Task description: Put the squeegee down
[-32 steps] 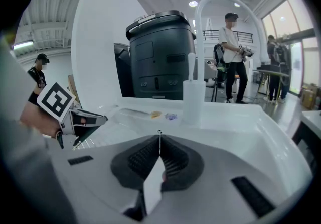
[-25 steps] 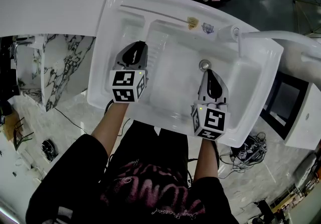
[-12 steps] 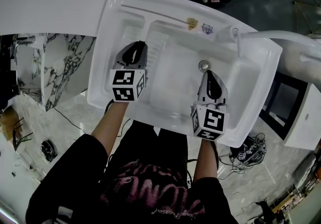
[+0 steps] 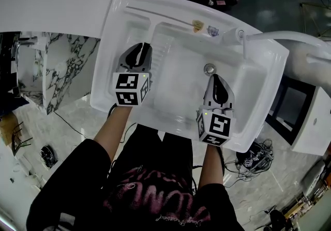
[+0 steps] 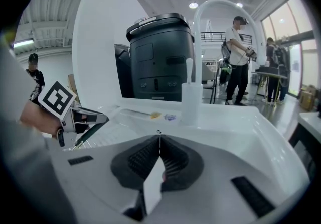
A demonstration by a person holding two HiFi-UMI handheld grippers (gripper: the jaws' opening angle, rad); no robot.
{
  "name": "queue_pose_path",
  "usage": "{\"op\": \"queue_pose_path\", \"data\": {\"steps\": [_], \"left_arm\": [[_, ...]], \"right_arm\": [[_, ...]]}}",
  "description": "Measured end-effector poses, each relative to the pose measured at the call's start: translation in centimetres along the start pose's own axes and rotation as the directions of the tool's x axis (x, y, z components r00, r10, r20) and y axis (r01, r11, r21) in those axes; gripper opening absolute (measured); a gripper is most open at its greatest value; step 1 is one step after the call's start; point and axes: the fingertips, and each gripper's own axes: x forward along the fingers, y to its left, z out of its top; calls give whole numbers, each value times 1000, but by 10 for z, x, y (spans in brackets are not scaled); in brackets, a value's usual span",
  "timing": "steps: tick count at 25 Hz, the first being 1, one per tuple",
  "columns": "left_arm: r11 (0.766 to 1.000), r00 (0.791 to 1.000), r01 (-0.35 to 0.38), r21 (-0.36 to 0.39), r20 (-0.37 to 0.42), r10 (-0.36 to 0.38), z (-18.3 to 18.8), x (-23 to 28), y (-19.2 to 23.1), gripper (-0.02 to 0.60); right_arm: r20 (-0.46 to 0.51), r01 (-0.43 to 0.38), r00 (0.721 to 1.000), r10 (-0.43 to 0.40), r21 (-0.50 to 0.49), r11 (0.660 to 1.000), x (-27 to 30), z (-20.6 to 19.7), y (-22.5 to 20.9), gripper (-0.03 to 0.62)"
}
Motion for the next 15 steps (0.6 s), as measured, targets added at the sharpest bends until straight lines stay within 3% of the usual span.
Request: {"op": "queue_pose_path", "data": {"steps": [8, 10, 15], "left_arm": [[1000, 999, -12, 8, 31, 12, 6, -10, 2, 89], [1000, 999, -17, 23, 38, 16, 8, -14, 2, 46], [1000, 999, -18, 22, 43, 17, 7, -17, 1, 11]], "right_arm": [[6, -6, 1000, 6, -3, 1000, -4, 2, 4, 21], [9, -9, 1000, 9, -6, 1000, -5, 3, 5, 21], [14, -13, 1000, 13, -7, 1000, -6, 4, 7, 21]]}}
